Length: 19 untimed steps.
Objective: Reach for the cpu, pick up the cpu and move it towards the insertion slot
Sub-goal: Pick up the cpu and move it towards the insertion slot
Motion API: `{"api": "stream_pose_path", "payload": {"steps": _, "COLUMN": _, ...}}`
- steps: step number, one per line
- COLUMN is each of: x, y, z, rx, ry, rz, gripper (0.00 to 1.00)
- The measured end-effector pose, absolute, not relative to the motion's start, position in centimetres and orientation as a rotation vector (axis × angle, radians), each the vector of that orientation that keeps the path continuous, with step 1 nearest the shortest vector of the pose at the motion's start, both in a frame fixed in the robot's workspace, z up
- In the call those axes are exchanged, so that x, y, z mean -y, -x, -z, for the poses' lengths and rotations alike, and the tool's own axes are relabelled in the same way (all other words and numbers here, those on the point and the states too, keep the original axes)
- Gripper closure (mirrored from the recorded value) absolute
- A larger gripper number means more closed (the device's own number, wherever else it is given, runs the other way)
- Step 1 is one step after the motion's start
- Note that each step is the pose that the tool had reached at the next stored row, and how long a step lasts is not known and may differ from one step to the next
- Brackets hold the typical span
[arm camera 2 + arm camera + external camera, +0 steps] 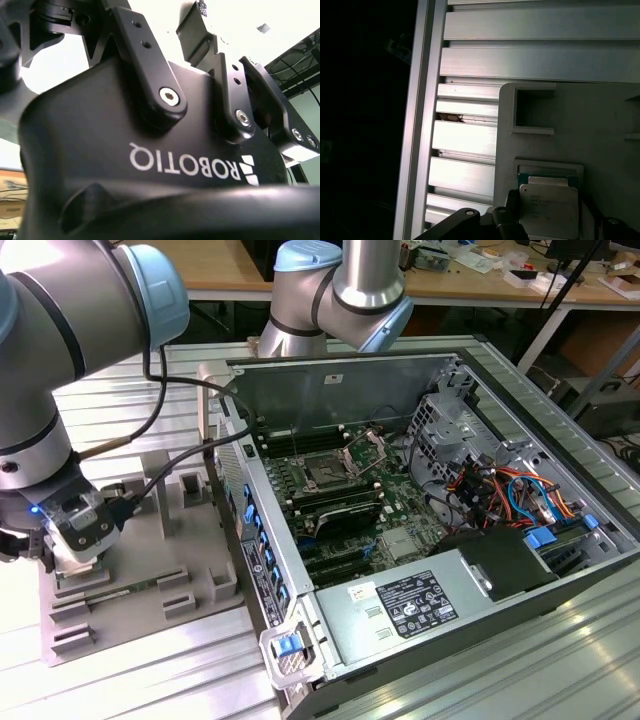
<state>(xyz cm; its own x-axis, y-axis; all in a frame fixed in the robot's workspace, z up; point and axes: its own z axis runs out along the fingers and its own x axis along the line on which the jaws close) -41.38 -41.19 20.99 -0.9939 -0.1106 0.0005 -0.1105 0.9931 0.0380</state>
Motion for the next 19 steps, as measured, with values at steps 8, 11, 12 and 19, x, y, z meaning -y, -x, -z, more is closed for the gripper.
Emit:
{"api": "stream_pose_path", "payload": {"steps": 8, "x": 41.19, "y": 41.38, "z": -21.20, "rx": 3.134, "ry": -0.174, "rz": 0.060, "gripper": 0.45}}
{"api": "stream_pose_path", "payload": {"steps": 11, "x": 41.19, "y": 41.38, "z": -21.26, "rx": 3.134, "ry": -0.174, "rz": 0.060, "gripper": 0.45}}
{"api": "stream_pose_path", "payload": {"steps": 12, "x": 41.19, "y": 41.38, "z": -21.27, "rx": 3.134, "ry": -0.174, "rz": 0.060, "gripper": 0.45}}
{"api": "stream_pose_path", "payload": {"steps": 19, "x": 41.19, "y": 41.38, "z": -21.39, "rx": 3.134, "ry": -0.174, "rz": 0.060, "gripper": 0.45}}
